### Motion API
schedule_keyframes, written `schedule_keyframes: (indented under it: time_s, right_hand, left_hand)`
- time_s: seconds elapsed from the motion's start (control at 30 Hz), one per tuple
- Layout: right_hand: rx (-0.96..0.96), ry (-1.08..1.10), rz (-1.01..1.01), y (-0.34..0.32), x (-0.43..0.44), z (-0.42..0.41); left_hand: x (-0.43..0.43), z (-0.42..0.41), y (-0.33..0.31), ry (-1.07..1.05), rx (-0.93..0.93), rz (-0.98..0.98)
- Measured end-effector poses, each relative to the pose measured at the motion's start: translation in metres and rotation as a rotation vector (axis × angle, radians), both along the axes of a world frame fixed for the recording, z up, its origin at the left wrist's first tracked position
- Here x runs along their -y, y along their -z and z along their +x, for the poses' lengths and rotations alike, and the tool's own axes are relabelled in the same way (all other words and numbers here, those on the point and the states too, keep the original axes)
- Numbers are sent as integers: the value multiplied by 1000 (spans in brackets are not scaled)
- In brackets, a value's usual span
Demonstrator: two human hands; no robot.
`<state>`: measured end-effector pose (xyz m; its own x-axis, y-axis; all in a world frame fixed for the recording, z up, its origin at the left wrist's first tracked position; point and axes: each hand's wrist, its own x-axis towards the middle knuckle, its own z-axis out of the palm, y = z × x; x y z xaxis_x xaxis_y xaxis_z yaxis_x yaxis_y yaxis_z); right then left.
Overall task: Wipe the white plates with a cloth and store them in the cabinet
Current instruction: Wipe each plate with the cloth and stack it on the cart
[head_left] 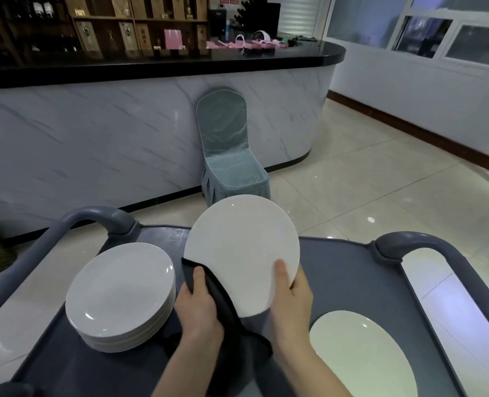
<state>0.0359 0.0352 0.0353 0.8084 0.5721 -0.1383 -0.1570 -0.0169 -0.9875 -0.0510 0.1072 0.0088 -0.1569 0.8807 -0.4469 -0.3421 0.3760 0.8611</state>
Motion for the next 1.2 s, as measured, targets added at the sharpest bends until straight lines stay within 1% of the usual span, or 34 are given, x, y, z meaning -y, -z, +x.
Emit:
schedule_keyframes:
  time_s: [0.07, 0.13, 0.17, 0.2, 0.27, 0.3, 0.33, 0.37, 0.4, 0.47, 0.57, 0.7, 0.73, 0.77, 0.83, 0.87, 0.9, 0.97, 1.03, 1.1, 1.13, 1.2]
  right_hand:
    - [167, -158, -33, 0, 11, 16]
    - [344, -221, 3, -4, 21, 28]
    - [511, -236, 13, -6, 24, 33]
    - [765, -301, 13, -7, 26, 38]
    - [1356, -537, 0, -6, 27, 43]
    - [1587, -651, -35, -4, 26, 46]
    - [1751, -733, -92, -2, 26, 48]
    - [1849, -785, -147, 0, 25, 49]
    - [1895, -813, -192, 2, 24, 49]
    - [1924, -816, -202, 4, 23, 50]
    - [1903, -776, -122, 3, 23, 52]
    - [1716, -791, -179, -4, 29, 40]
    - [1629, -780, -200, -7, 30, 35]
    - [1480, -783, -209, -10, 30, 30]
    - [1058, -818, -159, -11, 29, 20]
    - [853, -807, -101, -11, 29, 14]
    - [702, -748, -46, -12, 28, 8]
    - [488, -592, 28, -15, 24, 0]
    - [305, -481, 54, -21, 20, -1]
    - [133, -419, 69, -26, 17, 3]
    - [58, -407, 78, -29, 16, 4]
    - [-22, -406, 95, -34, 18, 3]
  left_hand:
    - [-14, -13, -5, 61, -44, 11]
    - [-25, -27, -6, 94, -122, 26]
    - [-29, -33, -7, 113, -157, 33]
    - [-32, -39, -8, 140, -189, 37]
    - [-36, -46, -8, 211, -225, 40]
    - [-37, -47, -9, 248, -236, 41]
    - [-39, -48, -10, 290, -244, 46]
    - [-40, -49, -10, 333, -252, 52]
    - [-41, -49, -11, 375, -261, 61]
    - [-42, -48, -15, 423, -262, 66]
    - [-40, -45, -20, 427, -188, 8]
    - [-32, -36, -26, 382, 112, -96]
    - [-29, -30, -26, 367, 171, -95]
    - [-24, -22, -28, 365, 210, -99]
    - [-13, -4, -28, 387, 204, -57]
    - [-7, 6, -29, 412, 153, 52]
    - [0, 14, -31, 426, 68, 214]
    - [10, 23, -26, 442, -156, 528]
    - [20, 27, -14, 499, -367, 738]
    - [30, 27, -2, 599, -529, 897]
    - [32, 27, 3, 643, -576, 945]
    - [27, 26, 6, 690, -600, 981]
